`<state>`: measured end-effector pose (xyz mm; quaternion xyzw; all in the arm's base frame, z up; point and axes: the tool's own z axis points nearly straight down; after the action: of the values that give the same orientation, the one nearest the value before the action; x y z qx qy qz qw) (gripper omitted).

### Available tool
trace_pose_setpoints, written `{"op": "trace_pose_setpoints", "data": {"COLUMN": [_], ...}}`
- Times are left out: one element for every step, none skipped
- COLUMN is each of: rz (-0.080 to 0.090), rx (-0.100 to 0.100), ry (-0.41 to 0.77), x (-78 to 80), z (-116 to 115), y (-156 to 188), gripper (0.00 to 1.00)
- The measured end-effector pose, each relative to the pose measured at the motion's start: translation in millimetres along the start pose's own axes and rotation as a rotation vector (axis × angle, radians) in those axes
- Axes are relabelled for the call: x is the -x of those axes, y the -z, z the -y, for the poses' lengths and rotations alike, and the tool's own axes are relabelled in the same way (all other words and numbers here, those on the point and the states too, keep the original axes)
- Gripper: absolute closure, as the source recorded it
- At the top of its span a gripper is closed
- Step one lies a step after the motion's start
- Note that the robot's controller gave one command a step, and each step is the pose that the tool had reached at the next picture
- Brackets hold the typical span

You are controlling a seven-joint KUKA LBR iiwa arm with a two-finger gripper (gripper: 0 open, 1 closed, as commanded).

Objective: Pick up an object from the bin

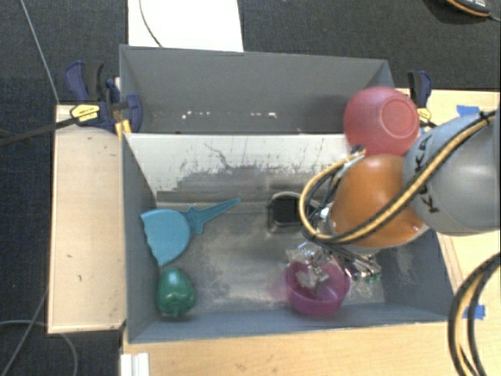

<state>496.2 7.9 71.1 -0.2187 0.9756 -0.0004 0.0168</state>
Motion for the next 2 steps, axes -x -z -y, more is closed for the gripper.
{"op": "trace_pose_setpoints", "data": {"rz": [-0.005,0.007], "rx": [0.0,-0.001], "ry": [-0.331,-0.036], "x": [-10.2,-4.7], "z": [2.5,-4.9], "y": [0.2,5.7], "gripper": [1.0,1.0]}}
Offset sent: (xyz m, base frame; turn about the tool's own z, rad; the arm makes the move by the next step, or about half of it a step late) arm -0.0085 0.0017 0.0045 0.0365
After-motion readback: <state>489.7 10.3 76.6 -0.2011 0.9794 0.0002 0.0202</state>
